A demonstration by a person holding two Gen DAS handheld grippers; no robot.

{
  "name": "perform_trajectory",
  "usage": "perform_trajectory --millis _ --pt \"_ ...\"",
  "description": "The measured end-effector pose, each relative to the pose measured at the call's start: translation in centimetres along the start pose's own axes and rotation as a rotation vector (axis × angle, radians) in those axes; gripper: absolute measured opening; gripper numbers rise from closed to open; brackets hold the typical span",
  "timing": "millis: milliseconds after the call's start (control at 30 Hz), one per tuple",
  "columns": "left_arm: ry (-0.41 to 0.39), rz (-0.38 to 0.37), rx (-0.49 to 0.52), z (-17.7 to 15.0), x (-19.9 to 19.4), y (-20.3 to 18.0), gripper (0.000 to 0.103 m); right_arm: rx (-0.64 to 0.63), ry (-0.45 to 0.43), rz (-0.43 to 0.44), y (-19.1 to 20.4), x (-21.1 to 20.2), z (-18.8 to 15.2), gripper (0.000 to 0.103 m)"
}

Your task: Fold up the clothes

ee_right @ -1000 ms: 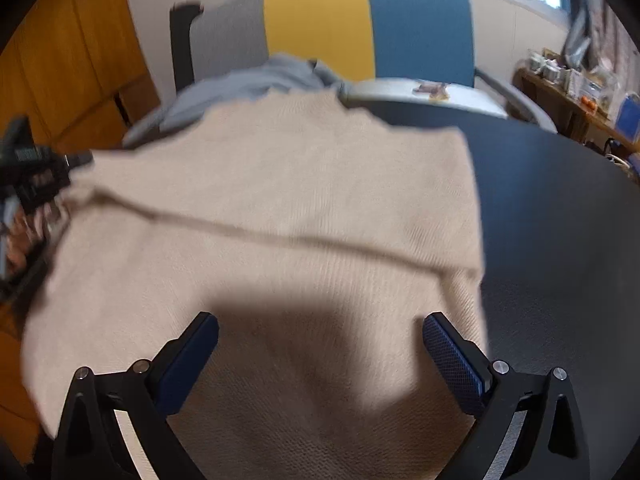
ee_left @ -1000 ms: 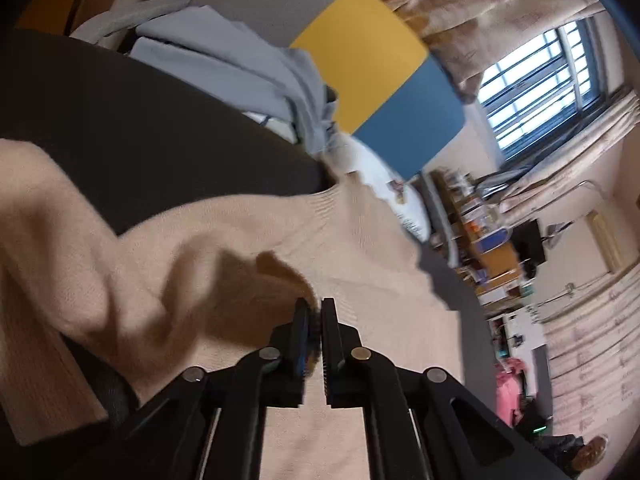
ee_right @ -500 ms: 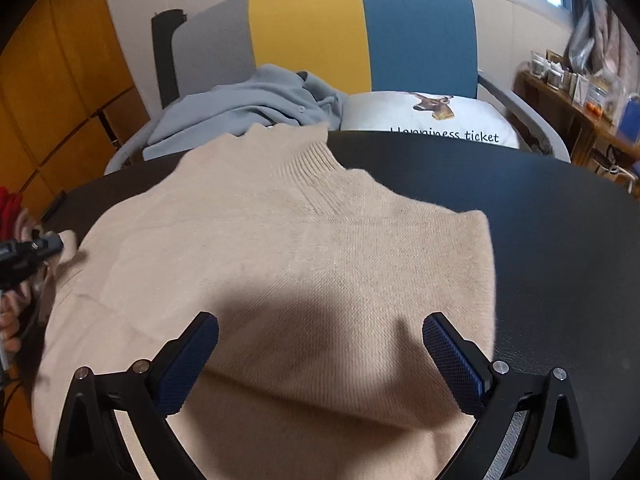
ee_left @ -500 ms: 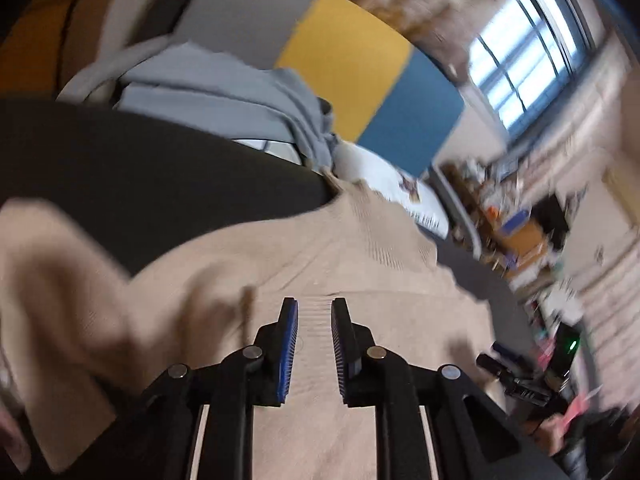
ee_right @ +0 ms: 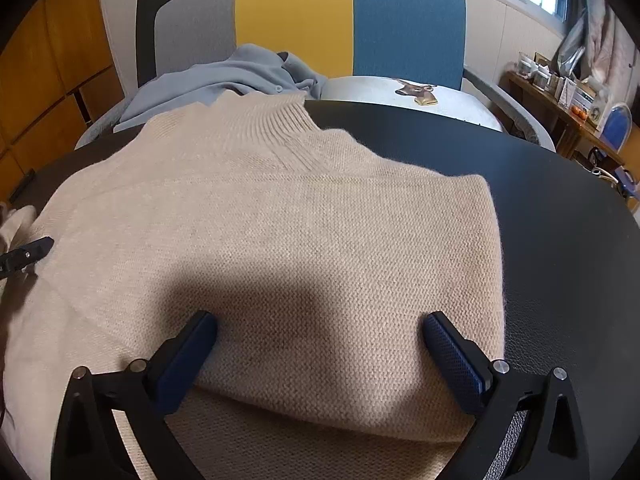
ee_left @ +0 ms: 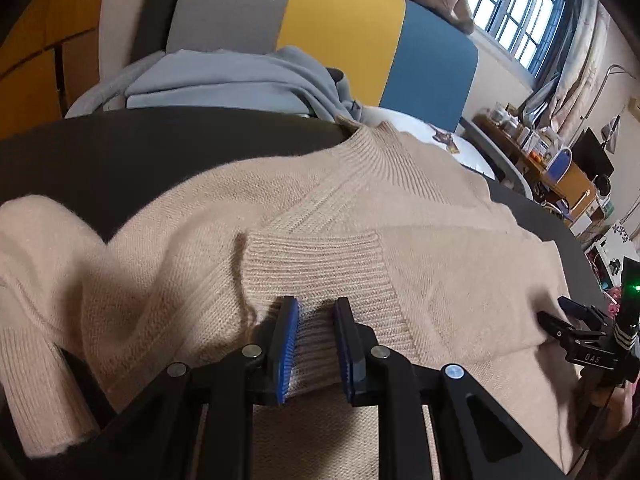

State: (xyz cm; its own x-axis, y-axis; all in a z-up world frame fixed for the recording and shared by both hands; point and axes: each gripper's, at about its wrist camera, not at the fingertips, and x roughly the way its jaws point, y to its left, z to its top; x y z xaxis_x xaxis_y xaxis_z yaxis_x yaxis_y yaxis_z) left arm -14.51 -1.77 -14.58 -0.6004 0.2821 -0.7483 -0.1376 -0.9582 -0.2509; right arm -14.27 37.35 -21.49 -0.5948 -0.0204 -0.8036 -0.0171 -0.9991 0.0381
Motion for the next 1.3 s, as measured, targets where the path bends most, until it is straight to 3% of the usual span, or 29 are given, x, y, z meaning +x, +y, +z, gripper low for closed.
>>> perform_trajectory --millis 200,300,433,500,600,800,933,1033,1200,1267,1300 --pt "0.042 0.011 -0.014 1.5 -0.4 -0.7 0.022 -0.008 -0.017 -0.005 0.0 0.0 -0.5 0.103" --pt "0.015 -0.039 0.015 4.2 -1.1 -1.2 0.024 -0.006 -0.001 0.044 -0.6 -0.2 -0.1 0.103" --pt "-0.007 -0.121 0.044 9.3 -0.1 -1.8 0.029 -0.036 -0.050 0.142 -1.5 -2.1 3.0 0.101" --pt "0.041 -0.193 0.001 12.3 2.2 -1.8 0.031 -0.025 -0.075 0.209 -1.9 -2.2 5.3 0.101" --pt "0.112 -0.273 -0.075 16.0 6.2 -1.2 0.032 0.018 -0.051 0.332 -2.8 0.6 10.4 0.097" --pt "0.212 -0.330 -0.175 20.3 13.0 -0.1 0.036 0.112 0.068 0.417 -4.5 8.9 18.0 0.064" --pt "0.253 -0.368 -0.173 21.5 16.0 -1.0 0.041 0.120 0.100 0.458 -4.5 12.8 20.9 0.064" --pt "0.293 -0.311 -0.117 22.4 18.4 -2.0 0.043 0.072 0.102 0.455 -3.7 14.8 22.0 0.064" --pt "0.326 -0.363 -0.096 23.1 20.5 -3.0 0.040 -0.027 0.092 0.468 -1.9 16.4 23.2 0.064" --pt "0.328 -0.331 -0.064 23.1 21.0 -3.6 0.026 -0.068 0.089 0.412 -1.3 16.7 23.5 0.046" --pt "0.329 -0.312 -0.047 23.0 21.2 -3.9 0.010 -0.053 0.095 0.411 -1.5 16.9 23.6 0.024"
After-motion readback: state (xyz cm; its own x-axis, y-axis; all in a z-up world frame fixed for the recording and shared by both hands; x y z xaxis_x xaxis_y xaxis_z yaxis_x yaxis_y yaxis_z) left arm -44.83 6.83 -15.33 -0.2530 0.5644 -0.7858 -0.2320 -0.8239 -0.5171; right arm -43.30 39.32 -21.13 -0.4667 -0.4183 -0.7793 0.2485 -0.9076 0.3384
